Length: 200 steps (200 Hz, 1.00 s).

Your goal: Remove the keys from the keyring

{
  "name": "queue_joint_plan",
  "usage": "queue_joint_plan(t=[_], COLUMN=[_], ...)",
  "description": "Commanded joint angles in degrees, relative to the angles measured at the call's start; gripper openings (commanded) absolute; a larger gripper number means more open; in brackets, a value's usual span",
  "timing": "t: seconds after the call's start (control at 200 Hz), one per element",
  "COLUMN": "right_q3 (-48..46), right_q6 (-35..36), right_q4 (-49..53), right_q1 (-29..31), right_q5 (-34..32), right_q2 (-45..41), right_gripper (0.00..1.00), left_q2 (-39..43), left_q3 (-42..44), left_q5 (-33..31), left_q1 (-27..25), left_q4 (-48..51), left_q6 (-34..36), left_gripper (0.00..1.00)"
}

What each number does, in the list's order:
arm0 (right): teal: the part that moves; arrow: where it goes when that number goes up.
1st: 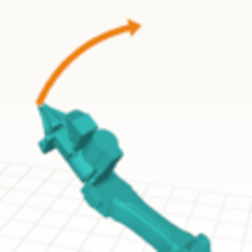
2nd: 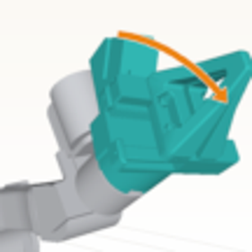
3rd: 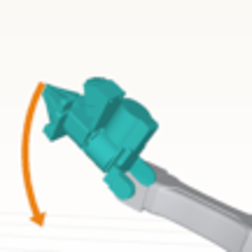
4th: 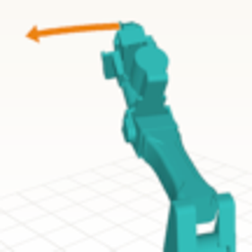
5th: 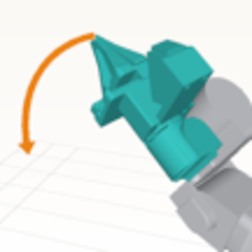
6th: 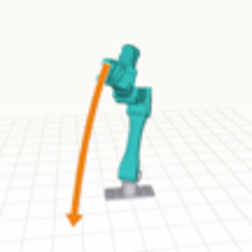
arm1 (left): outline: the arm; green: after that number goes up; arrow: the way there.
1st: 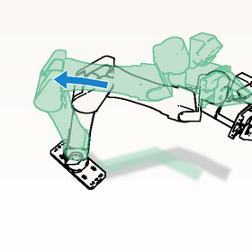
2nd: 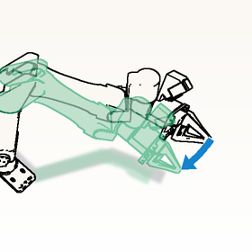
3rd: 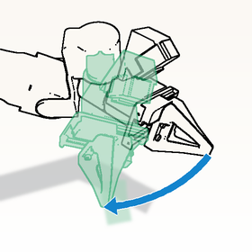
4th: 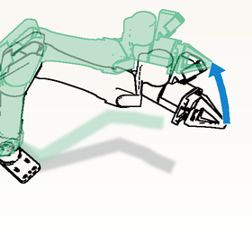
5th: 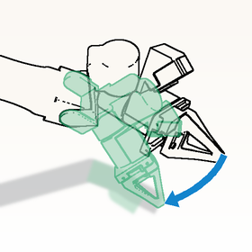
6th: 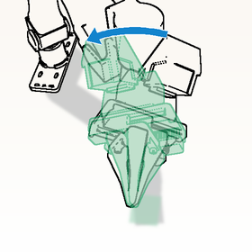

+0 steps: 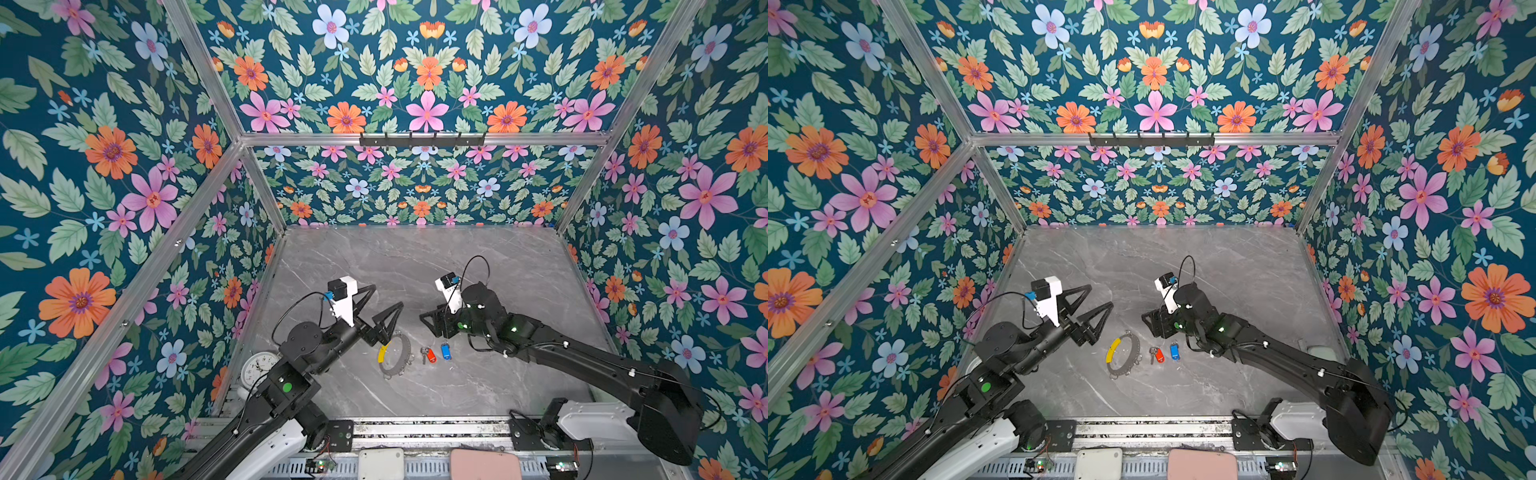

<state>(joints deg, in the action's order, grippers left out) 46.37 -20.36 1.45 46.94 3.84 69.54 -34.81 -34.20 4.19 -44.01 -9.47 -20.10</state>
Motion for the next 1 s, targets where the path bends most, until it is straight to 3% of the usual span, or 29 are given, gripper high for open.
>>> queue_joint_plan(t=[0.0, 0.095, 0.25, 0.33, 0.48, 0.635, 0.75, 0.885, 0.995], right_q3=[-2.2, -3.83, -5.9, -6.44, -7.07, -7.59, -8.42, -9.7, -9.47], right_q6=[-0.08, -0.11, -0.32, -0.16, 0.46, 0.72, 0.54, 1.89, 2.14], right_q4=[-1.86, -1.35, -1.04, -0.46, 0.21, 1.15, 0.75, -1.37, -0.99], right_q1=[0.05, 0.04, 0.06, 0.08, 0.07, 0.04, 0.06, 0.08, -0.03], right_q5=[-6.38, -7.81, -11.88, -14.05, -16.86, -20.89, -23.53, -23.87, -25.49], right_q2=[-3.69, -6.81, -10.93, -12.46, -14.8, -16.87, -18.5, -20.04, -20.4], right_gripper=[0.73, 0.73, 0.79, 0.83, 0.9, 0.99, 0.99, 0.99, 0.99], left_q2=[-3.3, -7.31, -12.12, -14.79, -24.76, -33.52, -36.5, -40.3, -43.53], left_q3=[1.06, 3.0, 9.24, 12.36, 10.28, 5.63, 6.33, 8.08, 11.98], left_q5=[-9.59, -16.74, -18.21, -22.65, -31.72, -36.68, -36.52, -32.32, -28.69], left_q1=[0.1, 1.3, 10.0, 13.7, 16.32, 20.77, 27.06, 34.66, 36.77], left_q4=[-3.65, -6.79, -18.0, -23.13, -26.03, -26.15, -28.88, -29.06, -38.97], left_q6=[5.12, 7.25, 2.87, 1.84, 8.28, 14.57, 19.4, 17.29, 17.24], left_gripper=[1.0, 1.0, 1.0, 1.0, 1.0, 1.0, 1.0, 1.0, 1.0])
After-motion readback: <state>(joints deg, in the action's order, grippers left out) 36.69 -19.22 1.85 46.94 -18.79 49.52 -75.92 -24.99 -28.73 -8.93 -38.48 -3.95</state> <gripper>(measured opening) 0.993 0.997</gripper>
